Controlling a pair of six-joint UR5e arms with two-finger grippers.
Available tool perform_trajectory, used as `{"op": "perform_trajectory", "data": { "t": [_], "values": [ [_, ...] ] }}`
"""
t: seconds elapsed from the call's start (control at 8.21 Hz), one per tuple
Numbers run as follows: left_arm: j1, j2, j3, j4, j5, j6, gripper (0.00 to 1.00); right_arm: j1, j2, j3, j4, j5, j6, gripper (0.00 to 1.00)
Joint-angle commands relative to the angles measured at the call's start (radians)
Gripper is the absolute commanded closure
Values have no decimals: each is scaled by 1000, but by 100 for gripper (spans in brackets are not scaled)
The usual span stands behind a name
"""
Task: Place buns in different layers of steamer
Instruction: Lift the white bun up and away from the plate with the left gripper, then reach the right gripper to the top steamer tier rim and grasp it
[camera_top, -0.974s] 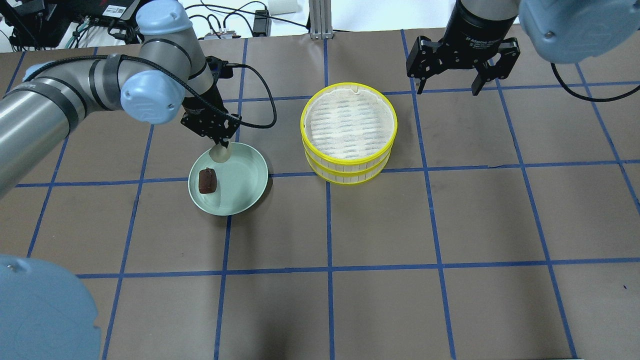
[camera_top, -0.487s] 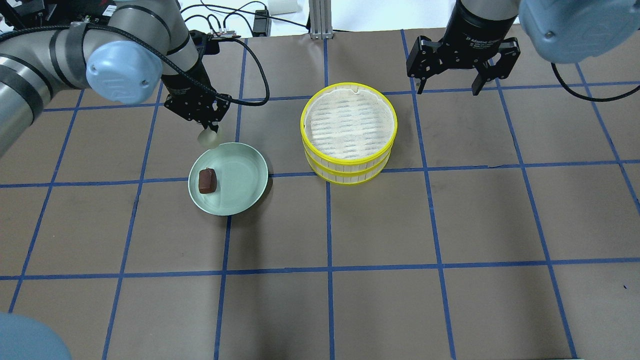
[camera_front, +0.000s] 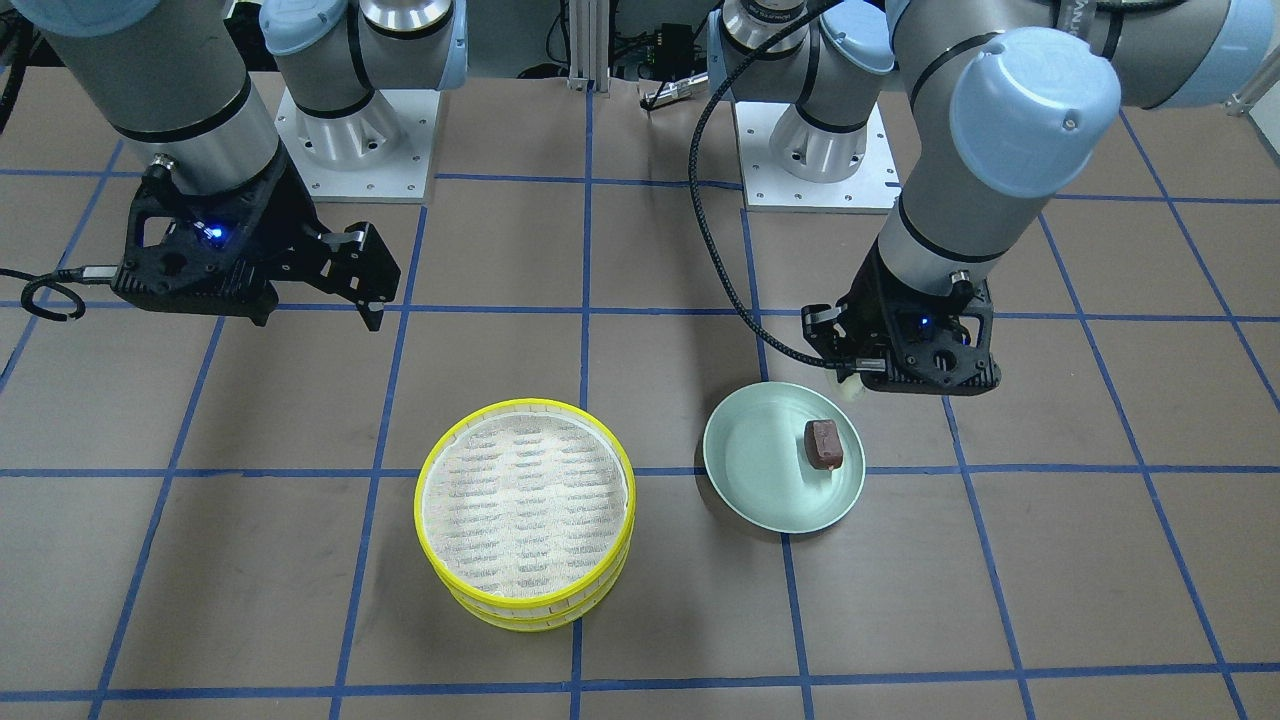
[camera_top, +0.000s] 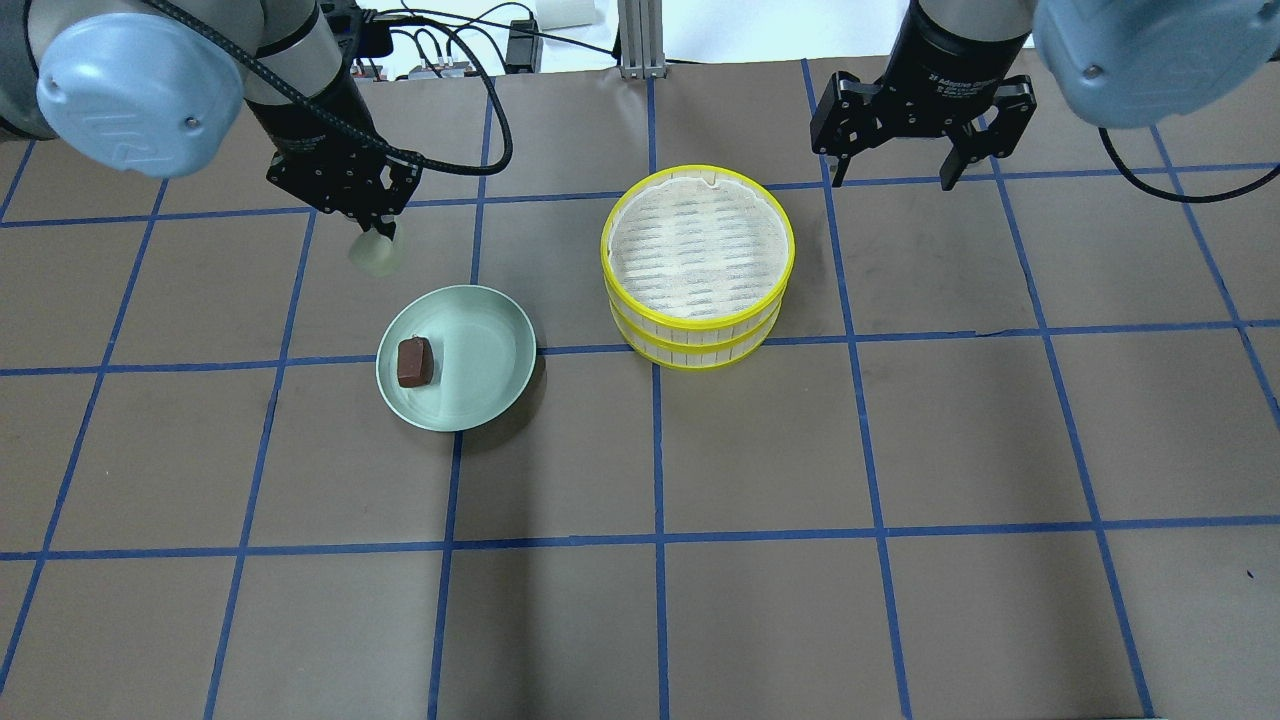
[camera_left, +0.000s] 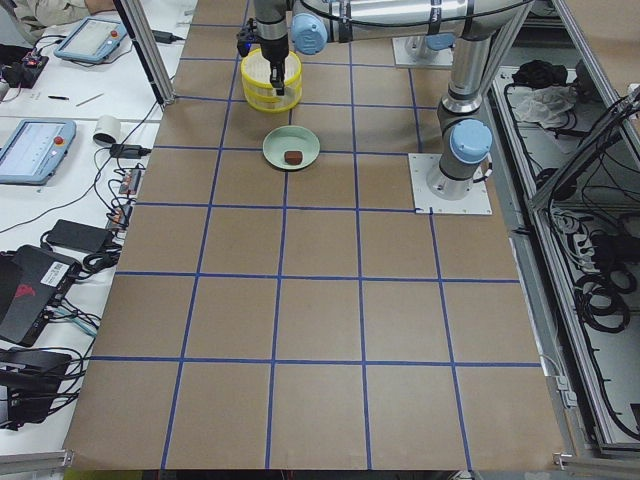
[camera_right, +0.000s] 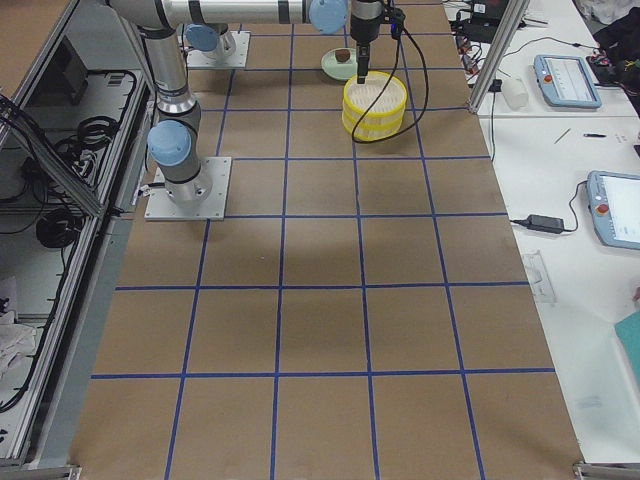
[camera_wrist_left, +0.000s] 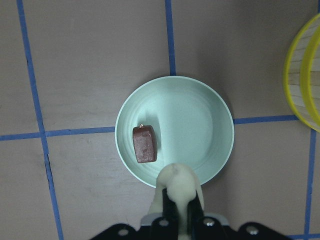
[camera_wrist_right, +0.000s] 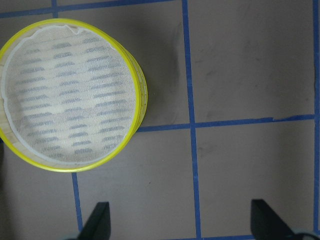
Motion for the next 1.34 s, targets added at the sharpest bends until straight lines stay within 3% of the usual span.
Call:
{"op": "perform_trajectory", "data": {
  "t": [0.0,0.37,0.73,0.85,1.1,1.22],
  "values": [
    [0,14,-12,-34,24,-1,100,9,123,18,-169,12,27,0],
    [0,11,-21,-33,20,-1,100,29,263,28,-299,47,75,0],
    [0,11,-21,-33,15,-1,100,40,317,74,-356,49,81,0],
    [0,10,-21,-33,21,-1,100,40,320,80,-370,49,87,6],
    [0,10,-21,-33,18,-1,100,40,320,94,-370,48,75,39],
    [0,10,-21,-33,16,-1,100,40,319,94,-370,48,75,66]
  ]
}}
